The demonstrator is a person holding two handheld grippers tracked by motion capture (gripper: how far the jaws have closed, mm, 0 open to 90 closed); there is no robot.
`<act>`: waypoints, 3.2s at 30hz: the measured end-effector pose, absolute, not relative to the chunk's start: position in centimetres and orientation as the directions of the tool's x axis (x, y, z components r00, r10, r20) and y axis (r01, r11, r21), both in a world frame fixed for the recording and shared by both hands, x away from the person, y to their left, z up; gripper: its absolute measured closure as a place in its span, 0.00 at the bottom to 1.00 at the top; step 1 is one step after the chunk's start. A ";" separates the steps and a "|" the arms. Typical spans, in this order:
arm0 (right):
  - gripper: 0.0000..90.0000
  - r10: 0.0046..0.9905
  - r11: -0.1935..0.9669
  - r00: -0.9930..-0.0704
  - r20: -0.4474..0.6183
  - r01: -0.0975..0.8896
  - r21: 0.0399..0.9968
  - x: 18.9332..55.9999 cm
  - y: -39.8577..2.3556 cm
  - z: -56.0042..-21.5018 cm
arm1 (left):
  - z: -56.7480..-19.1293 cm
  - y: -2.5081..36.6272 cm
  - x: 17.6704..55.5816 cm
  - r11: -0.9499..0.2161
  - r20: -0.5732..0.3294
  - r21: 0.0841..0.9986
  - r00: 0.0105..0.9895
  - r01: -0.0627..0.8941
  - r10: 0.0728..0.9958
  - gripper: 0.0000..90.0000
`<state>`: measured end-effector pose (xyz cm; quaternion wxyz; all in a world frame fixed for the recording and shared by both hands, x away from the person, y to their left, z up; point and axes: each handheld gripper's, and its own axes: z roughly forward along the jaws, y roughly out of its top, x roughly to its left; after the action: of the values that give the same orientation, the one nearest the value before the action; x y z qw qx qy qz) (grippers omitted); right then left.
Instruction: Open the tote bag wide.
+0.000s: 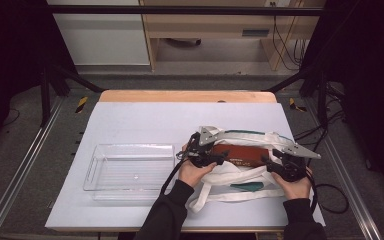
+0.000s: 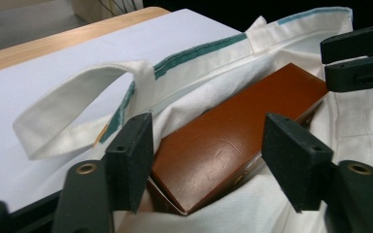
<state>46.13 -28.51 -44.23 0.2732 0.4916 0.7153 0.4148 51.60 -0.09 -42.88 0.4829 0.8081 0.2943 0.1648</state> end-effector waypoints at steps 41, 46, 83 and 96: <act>0.69 0.894 0.208 -0.447 0.027 0.467 0.860 42.1 -26.8 -45.9 | -38.3 -1.9 52.4 -0.577 0.172 0.802 0.864 0.156 0.473 0.27; 0.67 0.890 0.193 -0.455 0.038 0.451 0.871 41.9 -26.5 -45.5 | -39.1 -1.9 53.3 -0.603 0.143 0.774 0.875 0.193 0.463 0.27; 0.69 0.868 0.232 -0.494 0.057 0.504 0.832 42.7 -25.9 -47.4 | -43.2 -4.2 54.7 -0.765 0.133 0.614 0.929 0.195 0.344 0.35; 0.67 0.868 0.212 -0.492 0.070 0.495 0.842 42.5 -26.4 -47.2 | -42.9 -3.4 52.5 -0.734 0.118 0.648 0.925 0.204 0.362 0.38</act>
<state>42.50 -26.41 -47.20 0.2158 0.4557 0.7480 0.4316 52.55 -3.40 -42.95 0.3313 0.9233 0.1534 0.1191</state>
